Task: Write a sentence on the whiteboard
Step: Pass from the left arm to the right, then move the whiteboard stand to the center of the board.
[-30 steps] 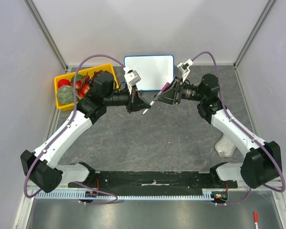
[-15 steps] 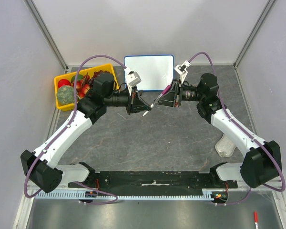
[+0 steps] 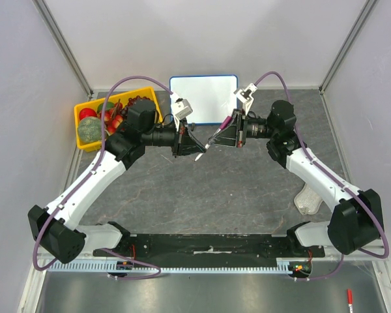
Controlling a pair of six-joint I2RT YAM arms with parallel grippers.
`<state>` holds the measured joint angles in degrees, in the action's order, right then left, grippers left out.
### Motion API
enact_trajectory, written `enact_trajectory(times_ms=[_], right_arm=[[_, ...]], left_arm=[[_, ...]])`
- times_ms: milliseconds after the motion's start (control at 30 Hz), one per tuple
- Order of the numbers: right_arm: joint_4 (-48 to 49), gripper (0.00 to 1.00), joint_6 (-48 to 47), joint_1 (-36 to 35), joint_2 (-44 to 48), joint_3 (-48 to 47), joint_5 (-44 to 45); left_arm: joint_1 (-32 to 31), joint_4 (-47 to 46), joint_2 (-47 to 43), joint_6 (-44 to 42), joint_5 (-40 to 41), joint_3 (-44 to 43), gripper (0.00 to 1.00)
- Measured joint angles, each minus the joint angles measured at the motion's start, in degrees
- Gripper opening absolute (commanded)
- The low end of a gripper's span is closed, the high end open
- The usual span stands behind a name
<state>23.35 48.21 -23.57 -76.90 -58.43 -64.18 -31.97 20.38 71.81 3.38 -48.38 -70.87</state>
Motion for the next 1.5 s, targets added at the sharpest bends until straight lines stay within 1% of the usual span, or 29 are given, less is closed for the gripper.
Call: enact_trajectory(times_ms=[267,300,433,467,533,667,767,900,967,1100,1167,1233,1367,1500], right_arm=[[-1.7,0.0,-2.45,-0.26,-0.07,-0.02,0.11],[-2.36,0.0,-3.06,-0.33,-0.07,-0.2,0.2],[-5.88,0.0,-5.73,-0.61,-0.07,-1.07,1.31],[-6.78,0.0,-6.25,-0.7,-0.07,-1.18,1.6],[-8.85,0.0,-7.5,-0.96,-0.07,-1.53,2.86],[-14.71,0.0,-10.82,-1.01,-0.15,-2.91,7.58],[-20.55,0.0,-14.14,-0.66,-0.52,-4.5,13.33],[-28.83,0.0,-17.81,1.14,-0.96,-5.9,23.37],[-31.8,0.0,-18.47,2.95,-0.96,-5.88,27.06],[-35.28,0.0,-18.91,8.94,-0.55,-5.05,32.15],[-36.33,0.0,-18.91,11.37,0.13,-4.37,33.73],[-37.29,0.0,-19.15,12.85,0.96,-3.96,35.21],[-38.07,0.0,-19.78,13.05,1.97,-3.91,36.63],[-38.47,0.0,-20.39,12.98,2.05,-3.91,37.35]], left_arm=[[0.02,0.87,0.0,-0.02,0.26,0.07,0.02],[0.02,0.87,0.0,-0.02,0.33,0.22,0.09],[0.13,0.42,0.0,-0.13,1.55,0.79,0.62],[0.2,0.24,0.0,-0.37,1.84,0.94,0.7],[0.9,-0.76,-0.24,0.07,2.08,1.88,0.82],[4.7,-3.89,-0.66,2.47,1.97,4.66,0.94],[8.66,-6.8,-0.09,5.88,1.73,6.82,0.95],[12.55,-10.25,4.44,10.6,1.75,7.37,0.96],[13.27,-11.1,7.37,12.13,2.36,7.28,0.96],[13.35,-9.27,15.93,14.29,7.56,4.28,0.97],[13.25,-5.97,21.62,14.64,12.11,-0.59,0.96],[13.07,-2.56,27.04,14.73,16.57,-6.51,0.93],[12.09,3.96,39.52,14.58,26.88,-21.4,0.9],[10.03,9.25,49.66,14.34,34.77,-32.11,0.83]])
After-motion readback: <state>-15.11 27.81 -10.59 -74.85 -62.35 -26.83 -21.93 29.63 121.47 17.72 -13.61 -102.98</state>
